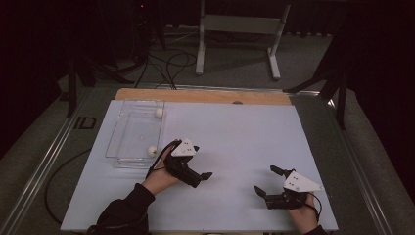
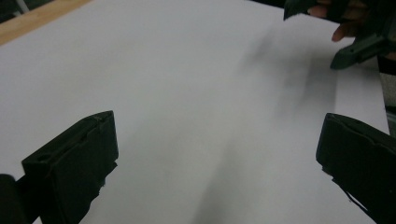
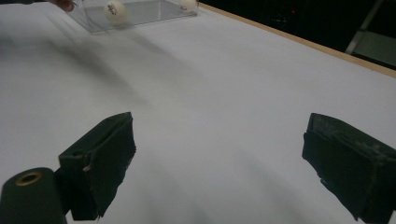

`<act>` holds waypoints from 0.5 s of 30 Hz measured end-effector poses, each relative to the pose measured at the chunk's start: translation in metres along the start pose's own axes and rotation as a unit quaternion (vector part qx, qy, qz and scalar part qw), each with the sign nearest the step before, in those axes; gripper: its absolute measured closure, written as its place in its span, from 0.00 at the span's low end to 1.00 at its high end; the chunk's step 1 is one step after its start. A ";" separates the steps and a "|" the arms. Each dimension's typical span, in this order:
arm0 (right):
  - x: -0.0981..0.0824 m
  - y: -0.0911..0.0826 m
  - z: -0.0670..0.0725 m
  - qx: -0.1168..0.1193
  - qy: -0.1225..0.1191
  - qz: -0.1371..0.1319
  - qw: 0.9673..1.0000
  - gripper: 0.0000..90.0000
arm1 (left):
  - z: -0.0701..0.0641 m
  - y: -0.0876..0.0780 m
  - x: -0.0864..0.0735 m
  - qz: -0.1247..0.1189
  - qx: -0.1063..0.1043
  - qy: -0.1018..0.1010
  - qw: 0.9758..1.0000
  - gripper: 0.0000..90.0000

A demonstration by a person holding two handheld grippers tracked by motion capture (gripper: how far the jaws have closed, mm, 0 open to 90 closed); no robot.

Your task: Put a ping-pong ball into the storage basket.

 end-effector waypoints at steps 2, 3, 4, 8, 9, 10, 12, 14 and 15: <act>0.000 0.000 0.000 0.001 0.001 0.000 1.000 0.10 | -0.003 -0.001 -0.004 0.002 -0.001 0.003 1.000 0.00; 0.000 0.000 0.000 0.000 0.001 0.000 1.000 0.10 | -0.004 -0.001 -0.005 0.002 -0.002 0.002 1.000 0.00; 0.000 0.000 0.000 0.000 0.001 0.000 1.000 0.10 | -0.005 -0.002 -0.006 0.001 0.000 0.003 1.000 0.00; 0.000 0.000 0.000 0.001 0.001 0.000 1.000 0.10 | -0.008 -0.006 -0.013 0.010 -0.008 0.003 1.000 0.00; 0.000 0.001 0.000 0.000 0.001 0.000 1.000 0.10 | -0.009 -0.006 -0.014 0.012 -0.008 0.003 1.000 0.00; 0.000 0.000 0.000 0.000 0.002 0.000 1.000 0.10 | -0.010 -0.006 -0.016 0.017 -0.008 0.006 1.000 0.00; 0.000 0.000 0.000 0.000 0.002 0.000 1.000 0.10 | -0.011 -0.008 -0.019 0.017 -0.008 0.003 1.000 0.00; 0.000 0.000 0.000 0.000 0.001 0.000 1.000 0.10 | -0.011 -0.010 -0.022 0.020 -0.009 0.003 1.000 0.00; 0.000 0.000 0.000 0.000 0.001 0.000 1.000 0.10 | -0.012 -0.012 -0.024 0.020 -0.007 0.002 1.000 0.00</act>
Point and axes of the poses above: each handheld gripper's, and its own axes: y roughly forward along the jaws, x roughly out of its top, z roughly to its left, the point moved 5 cm from there along y, roughly forward along the jaws, and after that the axes turned 9 degrees about y, right-handed, at the moved point
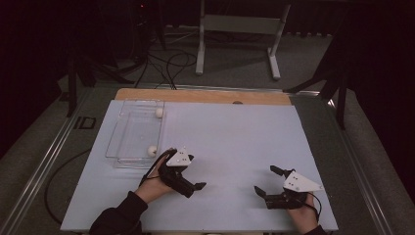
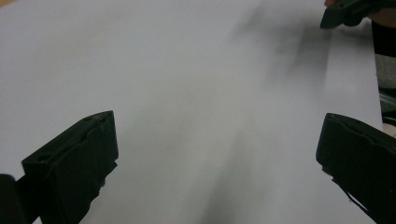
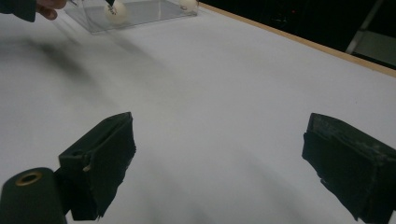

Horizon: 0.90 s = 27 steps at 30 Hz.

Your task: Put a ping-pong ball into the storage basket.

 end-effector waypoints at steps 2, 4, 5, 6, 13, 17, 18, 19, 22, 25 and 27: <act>0.000 0.000 0.000 0.000 0.001 0.000 1.000 0.10 | -0.001 -0.001 -0.003 0.003 -0.002 -0.002 1.000 0.00; 0.000 0.000 0.000 0.001 0.001 0.001 1.000 0.10 | -0.002 -0.003 -0.006 0.006 -0.001 -0.002 1.000 0.00; 0.000 0.000 0.000 0.001 0.002 0.001 1.000 0.10 | -0.003 -0.004 -0.008 0.007 0.000 0.000 1.000 0.00; 0.000 0.000 0.000 0.001 0.001 0.000 1.000 0.10 | -0.003 -0.005 -0.009 0.007 0.000 -0.003 1.000 0.00; 0.000 0.000 0.000 0.001 0.002 0.002 1.000 0.10 | -0.007 -0.012 -0.019 0.012 -0.002 -0.010 1.000 0.00; 0.000 0.000 0.000 0.000 0.002 0.001 1.000 0.10 | -0.008 -0.016 -0.026 0.015 0.002 -0.012 1.000 0.00; 0.000 0.000 0.000 0.000 0.001 0.001 1.000 0.10 | -0.009 -0.017 -0.027 0.016 0.005 -0.013 1.000 0.00; 0.000 0.000 0.000 0.000 0.001 0.001 1.000 0.10 | -0.009 -0.019 -0.030 0.018 0.005 -0.016 1.000 0.00; 0.000 0.000 0.000 0.000 0.001 0.001 1.000 0.10 | -0.009 -0.022 -0.036 0.020 0.011 -0.023 0.999 0.00; 0.000 0.000 0.000 0.000 0.001 0.002 1.000 0.10 | -0.010 -0.025 -0.041 0.019 0.016 -0.025 0.999 0.00; 0.000 0.000 0.000 -0.001 0.001 0.002 1.000 0.10 | -0.011 -0.027 -0.044 0.018 0.017 -0.029 0.999 0.00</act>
Point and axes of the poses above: each handheld gripper's, and its own axes: y roughly forward along the jaws, x roughly out of its top, z roughly to its left, the point moved 5 cm from there along y, roughly forward along the jaws, and after that the axes turned 9 degrees about y, right-handed, at the moved point
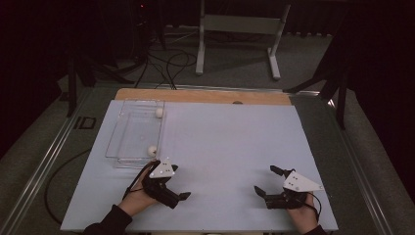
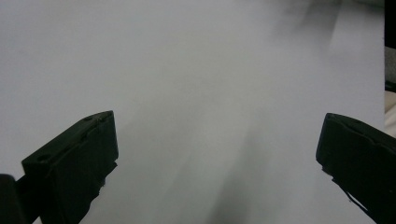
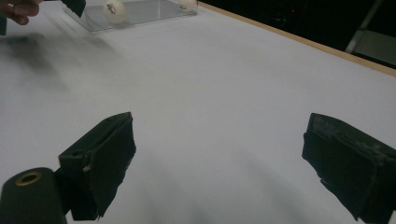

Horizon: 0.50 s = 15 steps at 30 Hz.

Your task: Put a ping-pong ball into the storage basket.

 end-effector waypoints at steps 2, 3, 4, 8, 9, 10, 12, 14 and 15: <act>0.000 0.000 0.000 0.000 0.001 0.001 1.000 0.10 | -0.001 -0.002 -0.003 -0.001 0.001 -0.001 1.000 0.00; 0.000 0.000 0.000 0.000 0.001 0.001 1.000 0.10 | -0.001 -0.003 -0.005 0.001 0.002 -0.002 1.000 0.00; 0.000 0.000 0.000 0.001 0.001 0.001 1.000 0.10 | -0.002 -0.005 -0.007 0.000 0.004 -0.003 1.000 0.00; 0.000 0.000 0.000 0.001 0.000 0.001 1.000 0.10 | -0.003 -0.009 -0.011 0.000 0.008 -0.007 1.000 0.00; 0.000 0.000 0.000 0.001 0.000 0.001 1.000 0.10 | -0.003 -0.012 -0.015 0.000 0.010 -0.010 1.000 0.00; 0.000 0.000 0.000 0.001 -0.001 0.001 1.000 0.10 | -0.003 -0.014 -0.016 0.001 0.012 -0.014 1.000 0.00; 0.000 0.001 0.000 0.000 0.000 0.001 1.000 0.10 | -0.002 -0.017 -0.019 0.001 0.013 -0.019 1.000 0.00; -0.001 0.001 0.000 0.000 -0.001 0.001 1.000 0.10 | -0.002 -0.020 -0.022 -0.002 0.018 -0.024 1.000 0.00; -0.001 0.001 0.000 0.000 -0.001 0.001 1.000 0.10 | -0.001 -0.021 -0.023 -0.002 0.022 -0.024 0.999 0.00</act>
Point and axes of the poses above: each handheld gripper's, and its own axes: y roughly forward along the jaws, x roughly out of its top, z roughly to its left, the point moved 5 cm from there along y, roughly forward along the jaws, and after that the axes turned 9 degrees about y, right-handed, at the moved point
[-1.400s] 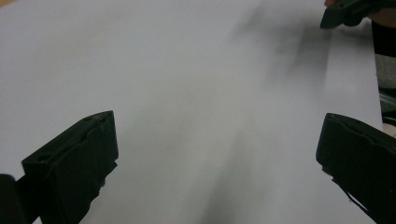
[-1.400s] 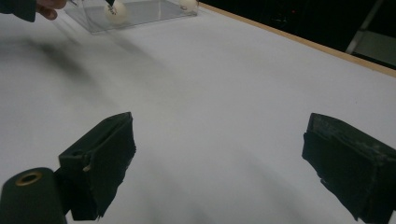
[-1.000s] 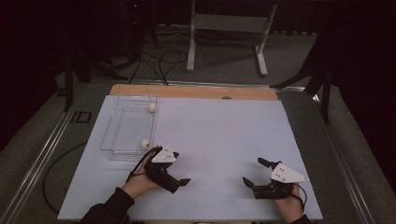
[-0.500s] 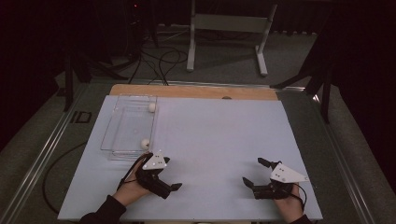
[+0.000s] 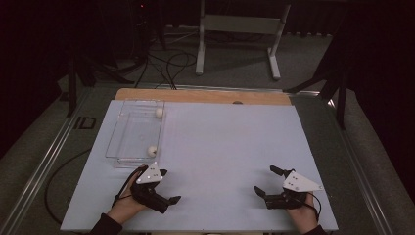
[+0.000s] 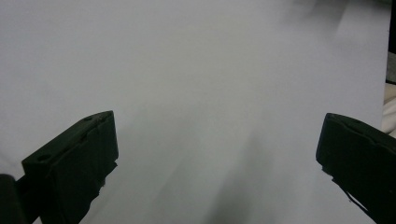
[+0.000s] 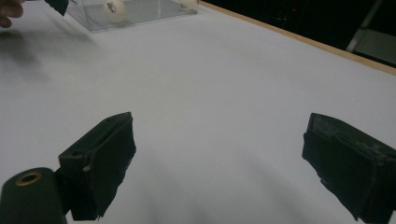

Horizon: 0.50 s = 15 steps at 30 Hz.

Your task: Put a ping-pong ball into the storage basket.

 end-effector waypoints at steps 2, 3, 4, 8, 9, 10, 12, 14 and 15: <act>0.000 0.000 0.000 0.000 0.000 0.000 1.000 0.10 | 0.000 -0.002 -0.002 0.000 0.005 -0.002 1.000 0.00; 0.000 0.000 0.000 0.000 0.000 0.000 1.000 0.10 | 0.001 -0.003 -0.004 0.000 0.006 -0.003 1.000 0.00; 0.000 0.000 0.000 0.000 0.000 0.000 1.000 0.10 | 0.001 -0.004 -0.005 0.000 0.013 -0.004 1.000 0.00; 0.000 0.000 0.000 0.001 -0.002 0.001 1.000 0.10 | 0.004 -0.008 -0.007 -0.011 0.026 -0.014 1.000 0.00; 0.000 0.000 0.000 0.000 -0.002 0.001 1.000 0.10 | 0.004 -0.009 -0.007 -0.012 0.029 -0.017 0.999 0.00; 0.000 0.000 0.000 0.001 -0.002 0.001 1.000 0.10 | 0.004 -0.010 -0.008 -0.016 0.033 -0.020 0.999 0.00; 0.000 0.000 0.000 0.001 -0.002 0.001 1.000 0.10 | 0.005 -0.011 -0.009 -0.022 0.038 -0.025 0.999 0.00; 0.000 0.000 0.000 0.001 -0.001 0.002 1.000 0.10 | 0.006 -0.012 -0.011 -0.028 0.036 -0.031 0.999 0.00; 0.000 0.000 0.000 0.001 -0.002 0.002 1.000 0.10 | 0.006 -0.012 -0.011 -0.030 0.035 -0.031 0.998 0.00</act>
Point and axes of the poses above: each handheld gripper's, and its own axes: y roughly forward along the jaws, x roughly out of its top, z roughly to its left, the point moved 5 cm from there along y, roughly forward along the jaws, and after that the axes turned 9 degrees about y, right-handed, at the moved point
